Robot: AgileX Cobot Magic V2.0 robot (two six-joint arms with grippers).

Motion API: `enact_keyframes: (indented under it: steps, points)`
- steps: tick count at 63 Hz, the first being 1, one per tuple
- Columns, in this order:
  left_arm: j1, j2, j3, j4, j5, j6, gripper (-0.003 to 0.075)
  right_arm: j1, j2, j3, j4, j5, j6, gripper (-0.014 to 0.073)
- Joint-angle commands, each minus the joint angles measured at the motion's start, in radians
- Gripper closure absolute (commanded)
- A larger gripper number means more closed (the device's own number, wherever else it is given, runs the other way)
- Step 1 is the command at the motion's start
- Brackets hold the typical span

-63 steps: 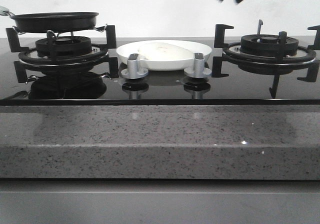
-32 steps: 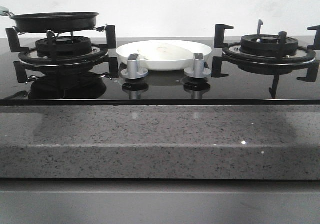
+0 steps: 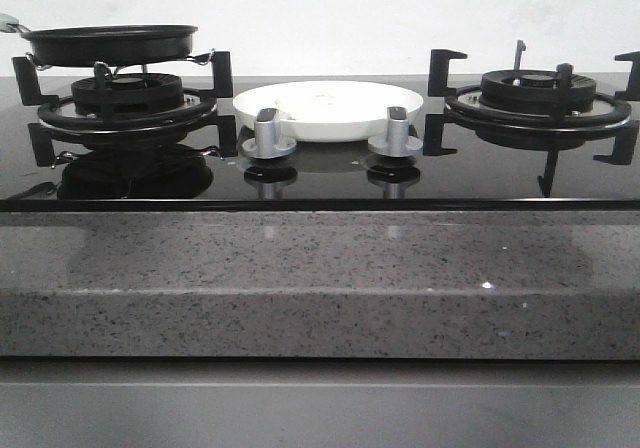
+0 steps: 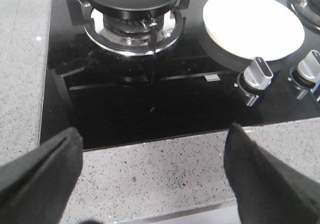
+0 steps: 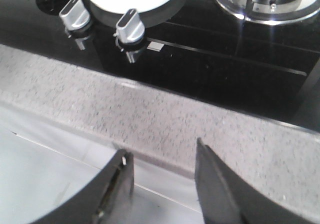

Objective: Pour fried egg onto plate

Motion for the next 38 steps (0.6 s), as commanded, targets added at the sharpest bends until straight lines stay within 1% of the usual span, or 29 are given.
enact_keyframes:
  steps: [1, 10, 15, 23, 26, 29, 33, 35, 38]
  points:
    - [-0.01, 0.004, -0.025, -0.012, -0.076, -0.006, 0.0154, 0.001, -0.037, -0.012, 0.005, -0.046, -0.009, 0.0261]
    - [-0.01, 0.004, -0.025, -0.012, -0.076, -0.006, 0.016, 0.001, -0.056, -0.011, 0.005, -0.033, -0.009, 0.0272]
    - [-0.01, 0.004, -0.025, -0.012, -0.076, -0.006, 0.0209, 0.001, -0.056, -0.011, 0.005, -0.03, -0.009, 0.0344]
    - [-0.01, 0.004, -0.025, -0.012, -0.076, -0.006, 0.0369, 0.001, -0.056, -0.011, 0.005, -0.03, -0.009, 0.0517]
    - [-0.01, 0.004, -0.025, -0.012, -0.076, -0.006, 0.0456, 0.001, -0.056, -0.011, 0.006, -0.03, -0.009, 0.0582]
    - [-0.01, 0.004, -0.025, -0.012, -0.076, -0.006, 0.0524, 0.001, -0.056, -0.011, 0.006, -0.03, -0.009, 0.0633]
    - [-0.01, 0.004, -0.025, -0.012, -0.076, -0.006, 0.06, 0.001, -0.056, -0.011, 0.006, -0.03, -0.009, 0.069]
    - [-0.01, 0.004, -0.025, -0.012, -0.076, -0.006, 0.0653, 0.001, -0.056, -0.011, 0.006, -0.03, -0.009, 0.0715]
    - [-0.01, 0.004, -0.025, -0.012, -0.076, -0.006, 0.071, 0.001, -0.056, -0.011, 0.006, -0.03, -0.009, 0.0709]
